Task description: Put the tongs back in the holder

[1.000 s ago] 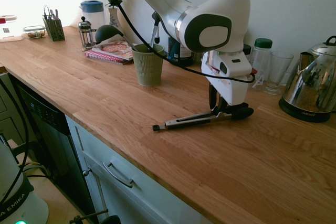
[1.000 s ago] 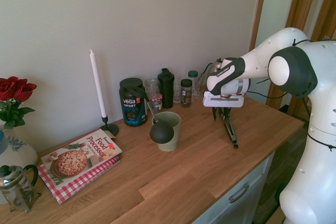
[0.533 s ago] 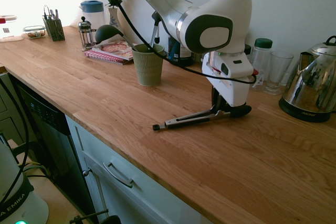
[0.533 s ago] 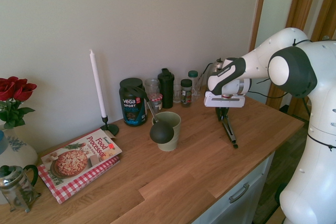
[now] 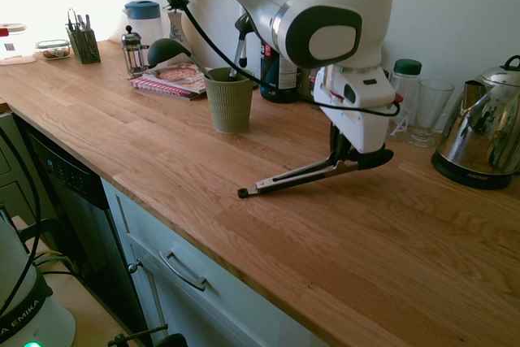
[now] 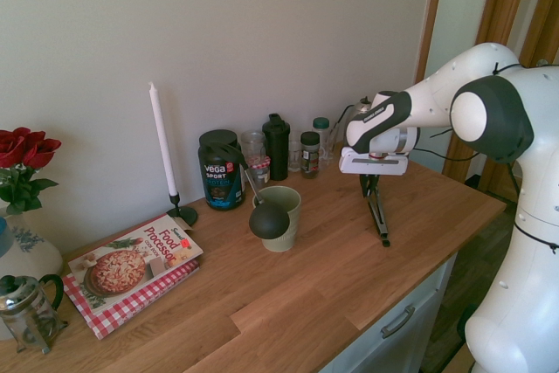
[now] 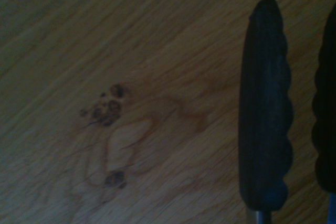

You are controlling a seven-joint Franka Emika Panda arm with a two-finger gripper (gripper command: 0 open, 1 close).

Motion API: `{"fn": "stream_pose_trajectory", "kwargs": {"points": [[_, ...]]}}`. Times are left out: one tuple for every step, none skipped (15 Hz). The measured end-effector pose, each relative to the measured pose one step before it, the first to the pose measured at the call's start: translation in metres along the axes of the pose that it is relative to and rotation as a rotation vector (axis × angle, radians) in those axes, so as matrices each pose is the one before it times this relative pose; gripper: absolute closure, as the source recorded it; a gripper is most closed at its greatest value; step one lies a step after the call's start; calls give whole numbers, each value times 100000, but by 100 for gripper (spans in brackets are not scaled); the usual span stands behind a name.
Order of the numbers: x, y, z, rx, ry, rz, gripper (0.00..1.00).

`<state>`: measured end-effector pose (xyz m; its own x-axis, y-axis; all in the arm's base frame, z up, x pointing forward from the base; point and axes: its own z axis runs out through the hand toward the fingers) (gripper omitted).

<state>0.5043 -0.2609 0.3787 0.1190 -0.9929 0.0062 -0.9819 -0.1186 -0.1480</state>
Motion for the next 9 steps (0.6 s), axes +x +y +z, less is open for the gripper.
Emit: {"fn": "stream_pose_trajectory", "kwargs": {"points": [[-380,-188,-2053,1487,-434,-1639,100],[-477,-272,-2278,1505,-512,-1670,100],[-640,-307,-2439,1795,-407,-1862,100],[-679,-385,-2125,1491,-341,-1630,100],[-727,-461,-1828,1328,-242,-1590,100],[-866,-640,-1575,976,-344,-1969,100],[-974,-896,-1523,1128,-75,-2450,100],[-1027,-1045,-1582,1466,363,-2689,100],[-1296,-1318,-2090,2261,1018,-3431,100]]}}
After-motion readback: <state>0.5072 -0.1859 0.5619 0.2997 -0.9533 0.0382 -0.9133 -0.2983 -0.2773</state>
